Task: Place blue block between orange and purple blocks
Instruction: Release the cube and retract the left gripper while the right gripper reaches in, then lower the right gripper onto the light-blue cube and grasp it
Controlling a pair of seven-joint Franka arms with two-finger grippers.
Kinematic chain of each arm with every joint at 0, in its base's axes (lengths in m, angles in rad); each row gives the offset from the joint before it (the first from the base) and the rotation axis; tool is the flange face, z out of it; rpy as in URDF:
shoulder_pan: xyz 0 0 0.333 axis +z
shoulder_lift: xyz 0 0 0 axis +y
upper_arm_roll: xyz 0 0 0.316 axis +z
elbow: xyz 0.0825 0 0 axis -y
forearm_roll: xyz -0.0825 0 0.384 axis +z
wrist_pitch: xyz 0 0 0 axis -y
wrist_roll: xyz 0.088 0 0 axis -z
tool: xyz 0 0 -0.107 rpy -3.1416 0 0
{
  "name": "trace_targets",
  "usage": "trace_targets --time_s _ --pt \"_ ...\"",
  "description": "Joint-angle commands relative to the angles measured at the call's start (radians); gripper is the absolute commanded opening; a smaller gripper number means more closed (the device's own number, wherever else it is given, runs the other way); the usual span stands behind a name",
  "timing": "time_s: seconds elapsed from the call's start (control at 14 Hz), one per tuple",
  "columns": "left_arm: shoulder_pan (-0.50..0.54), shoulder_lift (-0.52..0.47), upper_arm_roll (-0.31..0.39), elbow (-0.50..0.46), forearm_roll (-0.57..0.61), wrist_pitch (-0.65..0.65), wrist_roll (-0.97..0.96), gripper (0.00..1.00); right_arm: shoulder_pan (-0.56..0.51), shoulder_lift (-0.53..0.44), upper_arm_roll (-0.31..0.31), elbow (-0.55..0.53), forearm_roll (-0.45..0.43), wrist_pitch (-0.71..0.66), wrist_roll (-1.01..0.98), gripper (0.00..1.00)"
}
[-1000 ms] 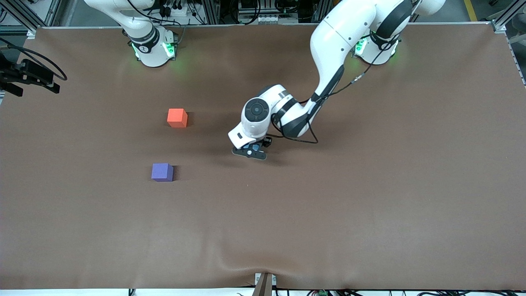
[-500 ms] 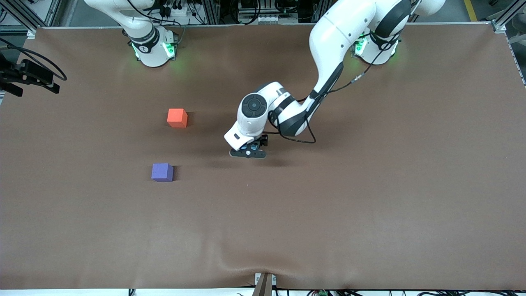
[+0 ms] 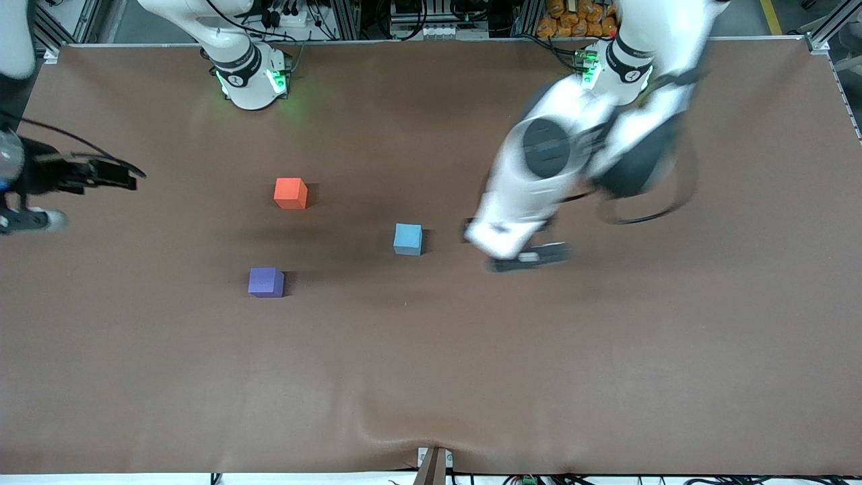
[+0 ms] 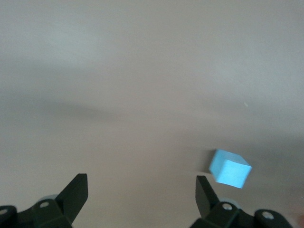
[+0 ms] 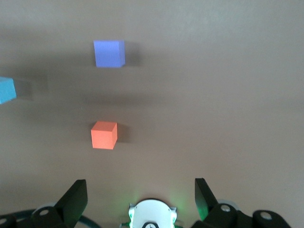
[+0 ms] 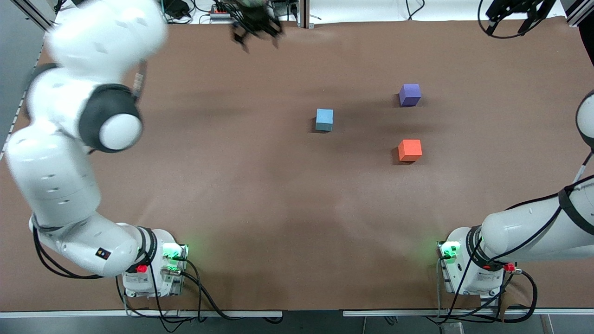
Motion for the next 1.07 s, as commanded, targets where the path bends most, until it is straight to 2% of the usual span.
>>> trace_targets --time_s 0.0,0.14,0.29,0.5,0.64,0.71,0.86,1.0 --pt "0.121 -0.134 -0.009 -0.057 0.020 -0.088 0.141 1.00 0.041 0.007 0.013 0.008 0.003 -0.010 0.021 1.00" --pt "0.224 -0.222 -0.010 -0.106 0.041 -0.139 0.259 1.00 0.084 0.007 0.022 -0.080 0.023 0.095 0.091 1.00" --pt "0.365 -0.346 -0.018 -0.214 0.048 -0.118 0.472 1.00 0.139 0.007 0.048 -0.169 0.072 0.204 0.264 1.00" --pt "0.493 -0.499 -0.019 -0.386 0.006 -0.098 0.589 1.00 0.236 0.034 0.065 -0.242 0.127 0.353 0.500 1.00" --pt "0.513 -0.585 -0.018 -0.500 0.003 -0.046 0.612 1.00 0.334 0.083 0.065 -0.254 0.135 0.450 0.555 1.00" --pt "0.519 -0.602 -0.018 -0.520 0.003 -0.041 0.612 1.00 0.389 0.120 0.063 -0.256 0.135 0.511 0.593 1.00" --pt "0.519 -0.604 -0.019 -0.512 0.001 -0.047 0.612 1.00 0.484 0.195 0.063 -0.256 0.135 0.661 0.711 1.00" --pt "0.514 -0.603 -0.021 -0.499 -0.002 -0.047 0.614 1.00 0.534 0.264 0.063 -0.256 0.135 0.770 0.728 1.00"
